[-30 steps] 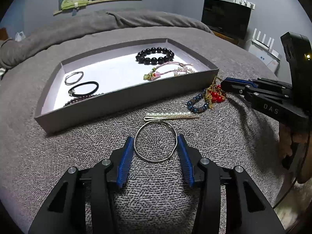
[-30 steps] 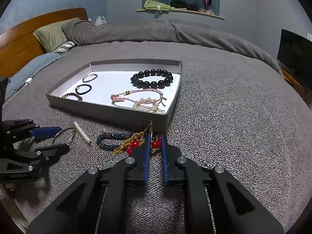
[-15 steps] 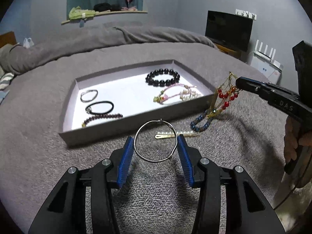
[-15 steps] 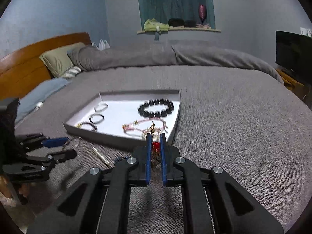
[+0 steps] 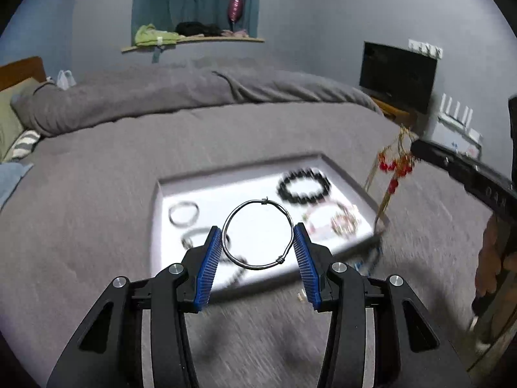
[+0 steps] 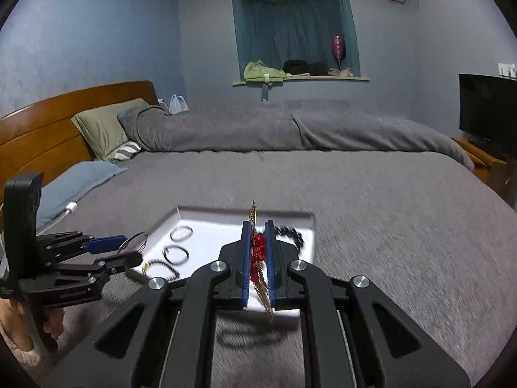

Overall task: Organize jewelry
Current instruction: 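Carry the hoop bangle and red charm with both tools into the box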

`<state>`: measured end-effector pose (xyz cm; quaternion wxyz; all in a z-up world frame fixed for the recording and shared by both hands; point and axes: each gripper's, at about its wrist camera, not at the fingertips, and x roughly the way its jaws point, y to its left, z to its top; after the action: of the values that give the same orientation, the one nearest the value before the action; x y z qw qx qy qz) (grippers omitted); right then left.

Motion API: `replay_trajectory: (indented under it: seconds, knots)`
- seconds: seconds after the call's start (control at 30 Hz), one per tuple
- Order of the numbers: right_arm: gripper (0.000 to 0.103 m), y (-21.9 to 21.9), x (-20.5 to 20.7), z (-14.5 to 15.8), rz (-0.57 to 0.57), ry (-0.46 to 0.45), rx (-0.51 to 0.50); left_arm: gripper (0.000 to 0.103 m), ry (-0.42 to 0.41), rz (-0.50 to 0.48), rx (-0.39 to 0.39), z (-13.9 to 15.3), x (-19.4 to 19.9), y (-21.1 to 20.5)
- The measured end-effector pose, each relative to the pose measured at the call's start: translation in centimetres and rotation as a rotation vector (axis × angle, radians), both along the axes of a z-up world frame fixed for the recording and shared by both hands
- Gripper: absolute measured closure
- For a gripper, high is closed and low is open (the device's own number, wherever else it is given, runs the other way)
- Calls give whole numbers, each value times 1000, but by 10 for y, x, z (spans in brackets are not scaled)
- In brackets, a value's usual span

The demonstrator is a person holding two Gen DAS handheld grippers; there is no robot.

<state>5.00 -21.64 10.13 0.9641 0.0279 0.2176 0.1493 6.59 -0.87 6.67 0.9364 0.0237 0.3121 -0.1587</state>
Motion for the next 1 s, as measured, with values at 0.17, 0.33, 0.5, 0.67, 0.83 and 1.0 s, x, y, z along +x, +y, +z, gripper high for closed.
replay_trajectory:
  seconds: [0.17,0.33,0.5,0.67,0.83,1.0]
  knots:
    - [95,22,33,6,5,-27,-29,56,11,27,10,7,41,9]
    - [95,42,72,-5,23,-2,-25,56,39,38,9,0,73,14]
    - [95,53,102,-18,33,30,-21,56,66,33,32,-11,98,13]
    - [95,61,120,-27,45,49,-17,56,91,27,56,-22,121,9]
    - [95,63,129,-41,66,101,-1,56,112,22,59,-34,133,4]
    - [95,61,137,-58,86,198,26,56,140,12,72,-52,135,1]
